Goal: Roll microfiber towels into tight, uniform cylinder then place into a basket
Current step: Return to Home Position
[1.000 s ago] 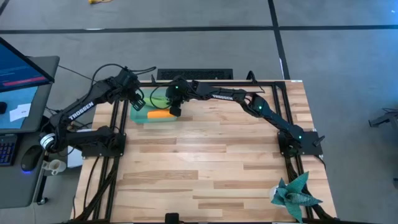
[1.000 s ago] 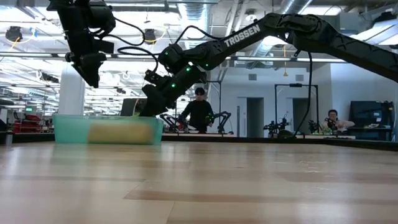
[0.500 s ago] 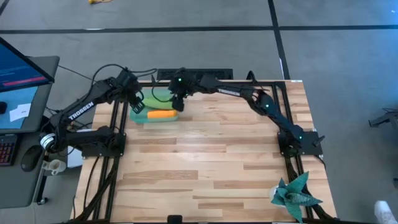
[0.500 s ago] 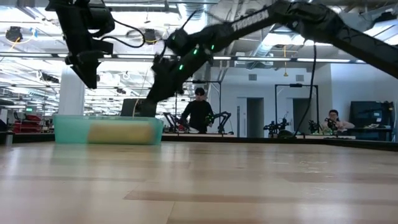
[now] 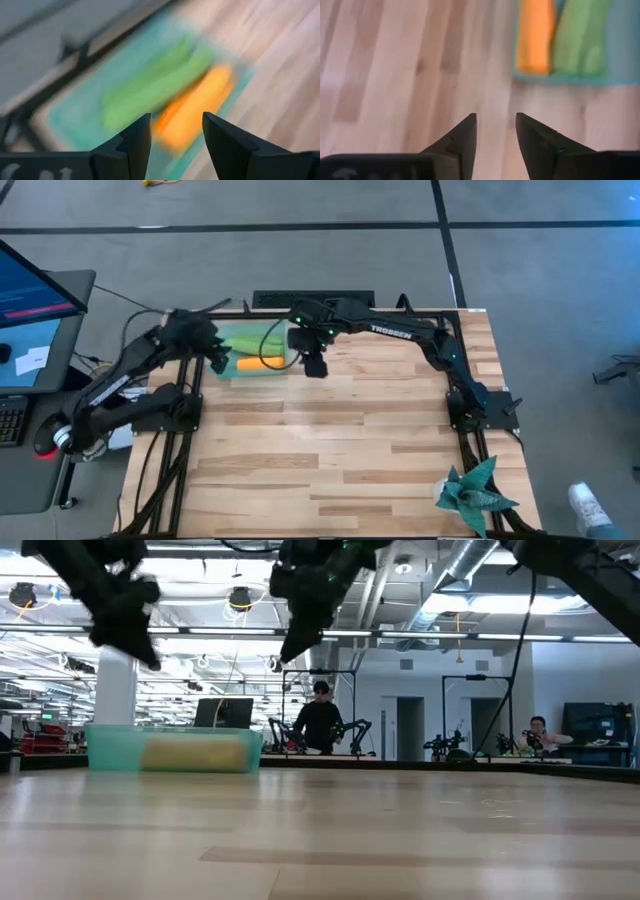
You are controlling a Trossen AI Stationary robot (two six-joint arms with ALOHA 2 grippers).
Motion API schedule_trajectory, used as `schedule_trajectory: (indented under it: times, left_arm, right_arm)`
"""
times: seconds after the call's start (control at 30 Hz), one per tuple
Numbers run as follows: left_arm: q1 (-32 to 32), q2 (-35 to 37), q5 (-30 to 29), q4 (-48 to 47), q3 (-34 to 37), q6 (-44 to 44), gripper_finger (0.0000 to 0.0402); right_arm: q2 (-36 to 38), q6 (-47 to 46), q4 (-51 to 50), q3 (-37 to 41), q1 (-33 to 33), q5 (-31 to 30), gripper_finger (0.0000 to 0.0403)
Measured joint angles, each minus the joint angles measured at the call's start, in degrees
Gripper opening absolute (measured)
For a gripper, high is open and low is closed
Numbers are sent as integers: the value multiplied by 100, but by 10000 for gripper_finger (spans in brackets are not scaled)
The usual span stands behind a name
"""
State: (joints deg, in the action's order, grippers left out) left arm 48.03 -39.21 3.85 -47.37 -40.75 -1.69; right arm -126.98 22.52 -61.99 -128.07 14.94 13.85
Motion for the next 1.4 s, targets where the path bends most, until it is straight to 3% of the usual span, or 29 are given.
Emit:
schedule_trajectory:
  times: [0.17,0.4,0.57,0.77,0.93,1.13,1.4]
  left_arm:
    - [-421,874,348,338,49,386,167]
    - [-842,1921,350,342,59,841,167]
    - [-1034,2750,346,597,482,1051,167]
    - [-1049,3520,500,1107,1035,1421,167]
    - [-1049,3643,596,1408,1063,1512,167]
    - [-1049,3640,646,1998,1438,1486,167]
    - [-1067,3636,1048,3561,2672,1495,167]
  right_arm:
    - [131,4,-950,0,-204,143,143]
    - [209,143,-1790,58,-370,950,115]
    - [575,-91,-1880,873,-464,921,94]
    - [2042,-536,-824,2997,-598,863,81]
    - [3644,-1044,517,4704,-718,811,79]
    - [5587,-1603,1994,6388,-1126,108,79]
    - [7816,-1963,3301,8133,-1970,-768,79]
